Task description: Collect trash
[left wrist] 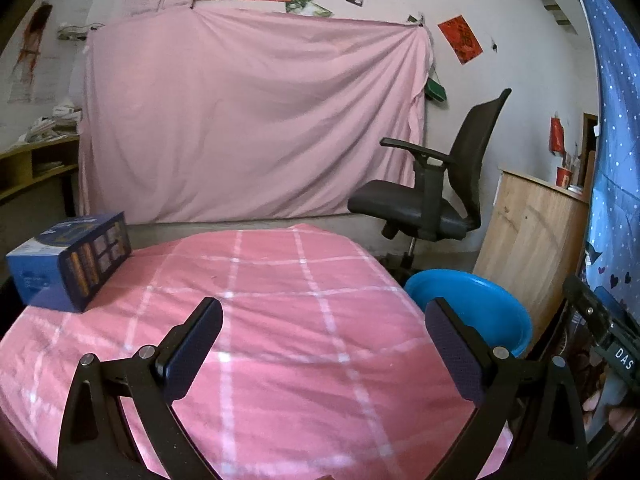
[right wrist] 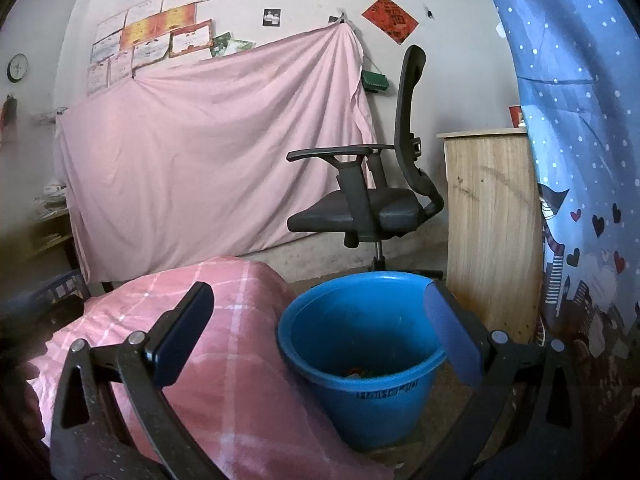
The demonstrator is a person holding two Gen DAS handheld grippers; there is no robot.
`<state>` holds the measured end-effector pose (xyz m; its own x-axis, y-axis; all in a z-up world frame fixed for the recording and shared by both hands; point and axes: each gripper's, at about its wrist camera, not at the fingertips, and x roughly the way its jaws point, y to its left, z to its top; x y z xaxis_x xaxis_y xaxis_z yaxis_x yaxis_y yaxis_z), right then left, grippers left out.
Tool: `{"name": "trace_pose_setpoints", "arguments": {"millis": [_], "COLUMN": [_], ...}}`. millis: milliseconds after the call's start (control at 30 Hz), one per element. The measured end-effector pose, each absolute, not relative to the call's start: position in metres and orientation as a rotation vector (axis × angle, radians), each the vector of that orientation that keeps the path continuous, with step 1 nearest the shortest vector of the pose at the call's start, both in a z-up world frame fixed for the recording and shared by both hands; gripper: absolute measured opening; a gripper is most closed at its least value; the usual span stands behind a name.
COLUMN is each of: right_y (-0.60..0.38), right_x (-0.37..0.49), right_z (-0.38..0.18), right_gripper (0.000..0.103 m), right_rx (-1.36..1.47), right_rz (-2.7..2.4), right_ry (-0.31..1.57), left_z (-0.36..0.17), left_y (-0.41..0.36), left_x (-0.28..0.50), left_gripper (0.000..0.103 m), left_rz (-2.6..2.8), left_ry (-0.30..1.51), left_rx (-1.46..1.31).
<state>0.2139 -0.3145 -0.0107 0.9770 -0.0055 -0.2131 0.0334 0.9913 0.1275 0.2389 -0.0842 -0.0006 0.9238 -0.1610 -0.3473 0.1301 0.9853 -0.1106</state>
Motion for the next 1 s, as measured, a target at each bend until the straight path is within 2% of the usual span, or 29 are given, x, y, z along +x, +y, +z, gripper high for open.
{"name": "trace_pose_setpoints", "arguments": {"millis": [400,1000], "right_y": [-0.293,-0.239], "right_x": [0.167,0.107], "right_z": [-0.006,-0.013], "right_gripper": [0.103,0.103], "right_rx": [0.109,0.089], "right_rz": [-0.04,-0.02], "right_ry": [0.188,0.294], "left_z": [0.004,0.003], "left_y": [-0.059,-0.023], "left_x": [0.189,0.125], "left_gripper": [0.099,0.099], "left_rz": [-0.158,-0.121], "left_ry": [0.314,0.295], "left_rx": [-0.071,-0.057]}}
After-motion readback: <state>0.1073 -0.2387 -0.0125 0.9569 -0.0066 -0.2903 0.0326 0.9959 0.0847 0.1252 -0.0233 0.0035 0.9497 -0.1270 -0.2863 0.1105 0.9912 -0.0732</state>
